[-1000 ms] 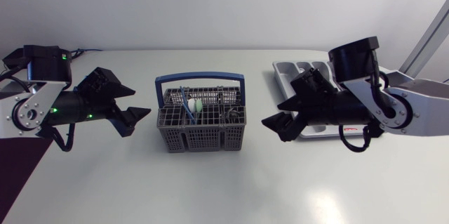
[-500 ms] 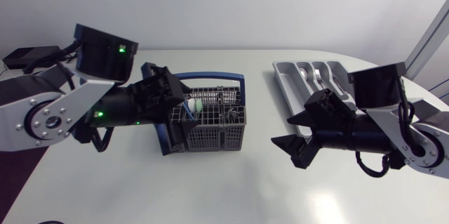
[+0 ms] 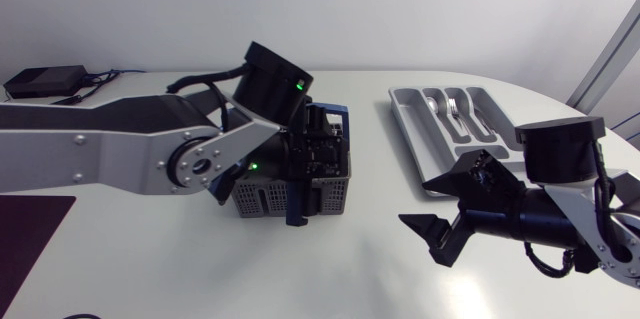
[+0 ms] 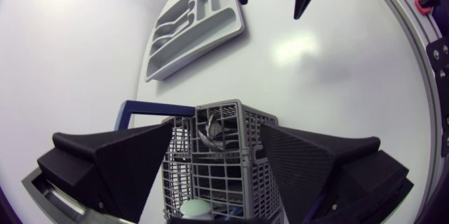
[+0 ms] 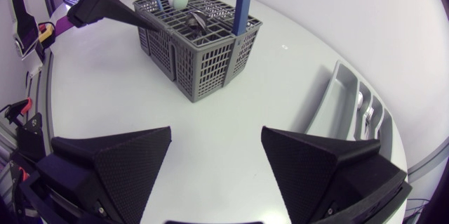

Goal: Unload the cutlery basket into the drawer organizer.

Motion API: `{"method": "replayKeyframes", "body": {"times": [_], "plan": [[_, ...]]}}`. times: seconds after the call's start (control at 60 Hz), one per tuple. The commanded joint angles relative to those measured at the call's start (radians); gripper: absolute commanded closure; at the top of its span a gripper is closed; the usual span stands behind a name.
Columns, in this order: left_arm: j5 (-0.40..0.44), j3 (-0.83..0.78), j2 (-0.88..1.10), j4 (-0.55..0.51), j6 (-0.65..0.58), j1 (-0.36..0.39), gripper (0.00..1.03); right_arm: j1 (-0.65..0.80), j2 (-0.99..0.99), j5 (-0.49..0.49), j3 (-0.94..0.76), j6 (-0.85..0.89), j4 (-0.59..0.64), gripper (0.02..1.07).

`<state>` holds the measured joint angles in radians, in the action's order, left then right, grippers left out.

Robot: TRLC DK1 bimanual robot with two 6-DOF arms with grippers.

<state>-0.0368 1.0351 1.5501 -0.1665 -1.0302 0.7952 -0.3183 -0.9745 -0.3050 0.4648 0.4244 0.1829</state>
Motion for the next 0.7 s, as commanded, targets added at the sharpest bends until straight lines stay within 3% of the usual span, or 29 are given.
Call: {"method": "replayKeyframes", "body": {"times": [0.0,0.2,0.683], "plan": [[-0.026,0.051,0.044,-0.007,-0.077,0.016,0.20,0.005,0.017,0.009,-0.035,0.024,0.010,0.14],[-0.075,0.103,0.094,-0.011,-0.137,0.036,0.22,0.005,0.031,0.009,-0.043,0.025,0.012,0.14],[-0.132,0.152,0.130,-0.045,-0.288,0.055,0.65,0.021,0.033,0.007,-0.068,0.043,0.001,0.12]]}}
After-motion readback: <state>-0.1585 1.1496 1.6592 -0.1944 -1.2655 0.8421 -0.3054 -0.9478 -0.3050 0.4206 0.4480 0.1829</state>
